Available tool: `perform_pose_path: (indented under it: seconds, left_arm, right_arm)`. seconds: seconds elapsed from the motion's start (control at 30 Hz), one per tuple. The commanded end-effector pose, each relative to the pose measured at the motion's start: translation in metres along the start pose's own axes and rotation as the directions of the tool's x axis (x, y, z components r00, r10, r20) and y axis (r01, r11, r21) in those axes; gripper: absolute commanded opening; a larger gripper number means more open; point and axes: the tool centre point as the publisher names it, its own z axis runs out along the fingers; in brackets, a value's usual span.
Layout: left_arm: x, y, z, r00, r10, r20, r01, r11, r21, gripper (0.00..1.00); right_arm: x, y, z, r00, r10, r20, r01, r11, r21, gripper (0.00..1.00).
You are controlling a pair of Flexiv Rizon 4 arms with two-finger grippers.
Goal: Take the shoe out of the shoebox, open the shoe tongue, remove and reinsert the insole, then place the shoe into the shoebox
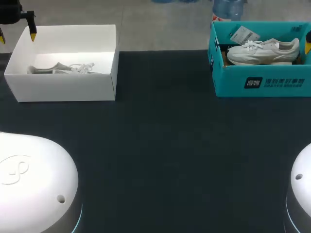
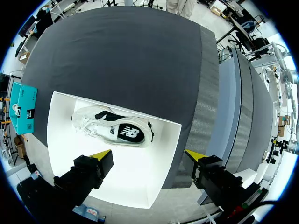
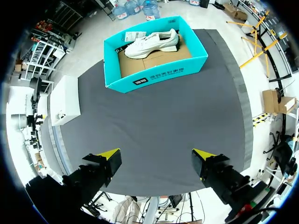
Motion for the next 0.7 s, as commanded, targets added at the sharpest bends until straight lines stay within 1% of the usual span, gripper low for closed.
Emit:
perform_pose_path:
  seconds: [0.03, 0.33, 0.43, 0.53, 0.63, 0.7]
  left_arm:
    - [0.0, -0.002, 0.0, 1.0, -0.001, -0.003, 0.001, 1.0, -0.004, 1.0]
    - [0.0, -0.002, 0.0, 1.0, -0.001, -0.003, 0.001, 1.0, -0.004, 1.0]
    - [0.0, -0.002, 0.0, 1.0, -0.001, -0.003, 0.001, 1.0, -0.004, 1.0]
    - [0.0, -0.002, 0.0, 1.0, -0.001, -0.003, 0.001, 1.0, -0.004, 1.0]
    - [0.0, -0.002, 0.0, 1.0, -0.001, -0.003, 0.001, 1.0, -0.004, 1.0]
    - [0.0, -0.002, 0.0, 1.0, -0.001, -0.003, 0.001, 1.0, -0.004, 1.0]
  right_arm:
    - [0.003, 0.006, -0.002, 0.999, -0.002, 0.054, -0.003, 0.996, 0.09, 1.0]
    - [0.003, 0.006, -0.002, 0.999, -0.002, 0.054, -0.003, 0.996, 0.09, 1.0]
    - [0.004, 0.032, 0.0, 0.996, -0.02, 0.087, 0.017, 0.999, 0.03, 1.0]
    - [0.005, 0.066, 0.0, 0.988, -0.046, 0.15, 0.053, 0.998, -0.041, 1.0]
    - [0.006, 0.1, 0.0, 0.982, -0.068, 0.175, 0.087, 0.991, -0.106, 1.0]
    - [0.009, 0.12, 0.001, 0.981, -0.086, 0.171, 0.11, 0.984, -0.137, 1.0]
